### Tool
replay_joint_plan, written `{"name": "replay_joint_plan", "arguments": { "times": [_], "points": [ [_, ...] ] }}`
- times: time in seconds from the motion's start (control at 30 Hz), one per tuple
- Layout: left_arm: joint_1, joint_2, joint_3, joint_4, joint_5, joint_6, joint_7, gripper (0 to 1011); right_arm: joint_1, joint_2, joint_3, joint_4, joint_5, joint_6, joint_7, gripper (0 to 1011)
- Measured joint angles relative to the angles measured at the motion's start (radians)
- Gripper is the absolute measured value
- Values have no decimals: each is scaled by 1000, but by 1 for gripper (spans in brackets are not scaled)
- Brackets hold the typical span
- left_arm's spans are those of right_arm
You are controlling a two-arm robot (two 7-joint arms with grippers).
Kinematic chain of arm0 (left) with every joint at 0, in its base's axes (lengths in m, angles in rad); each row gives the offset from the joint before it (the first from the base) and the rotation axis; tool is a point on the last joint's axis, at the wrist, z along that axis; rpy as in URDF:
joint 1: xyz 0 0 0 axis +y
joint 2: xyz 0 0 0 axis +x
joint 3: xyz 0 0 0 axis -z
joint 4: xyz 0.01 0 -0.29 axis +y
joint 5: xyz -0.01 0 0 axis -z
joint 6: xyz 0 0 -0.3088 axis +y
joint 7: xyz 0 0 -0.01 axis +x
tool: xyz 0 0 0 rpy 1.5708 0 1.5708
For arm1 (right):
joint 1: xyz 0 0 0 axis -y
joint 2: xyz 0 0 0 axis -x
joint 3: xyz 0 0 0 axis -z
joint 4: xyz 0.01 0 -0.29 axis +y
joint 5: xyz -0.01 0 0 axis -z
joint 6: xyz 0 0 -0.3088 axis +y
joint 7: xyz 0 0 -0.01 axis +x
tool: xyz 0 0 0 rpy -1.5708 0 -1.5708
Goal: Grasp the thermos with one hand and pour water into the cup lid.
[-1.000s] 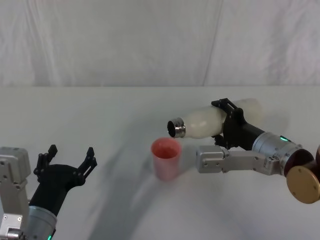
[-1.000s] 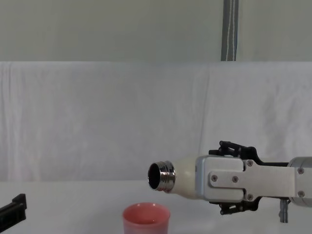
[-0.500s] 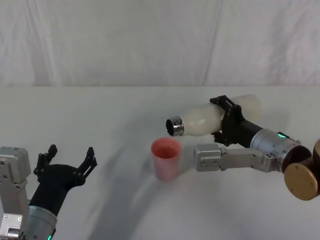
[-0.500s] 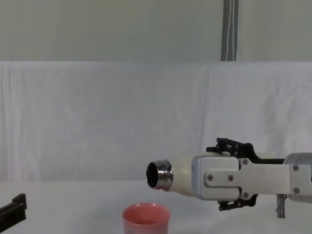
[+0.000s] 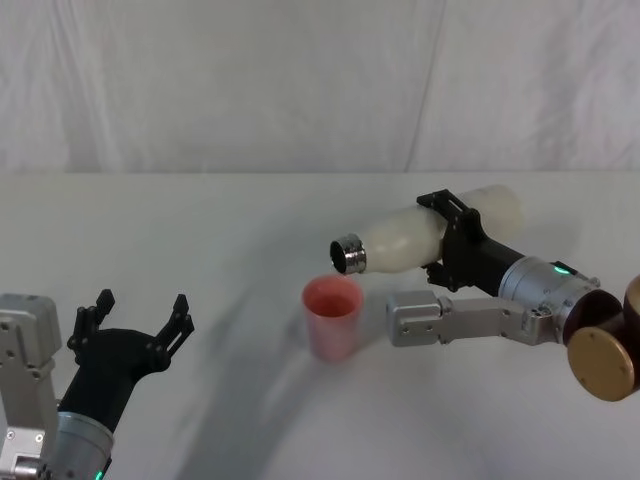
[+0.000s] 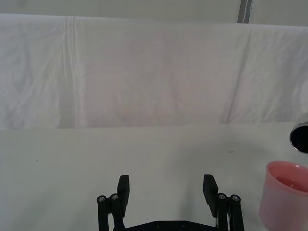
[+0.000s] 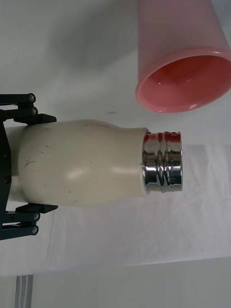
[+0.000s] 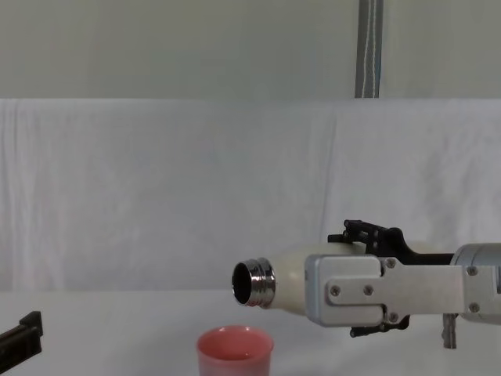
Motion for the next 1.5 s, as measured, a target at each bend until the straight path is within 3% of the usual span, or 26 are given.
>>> {"name": "replay_joint_plan", "arguments": {
  "times": [1.5],
  "points": [
    [0, 0, 0, 0, 0, 0, 0, 1001, 18, 28, -22, -7, -32, -21, 0, 951]
  ]
}}
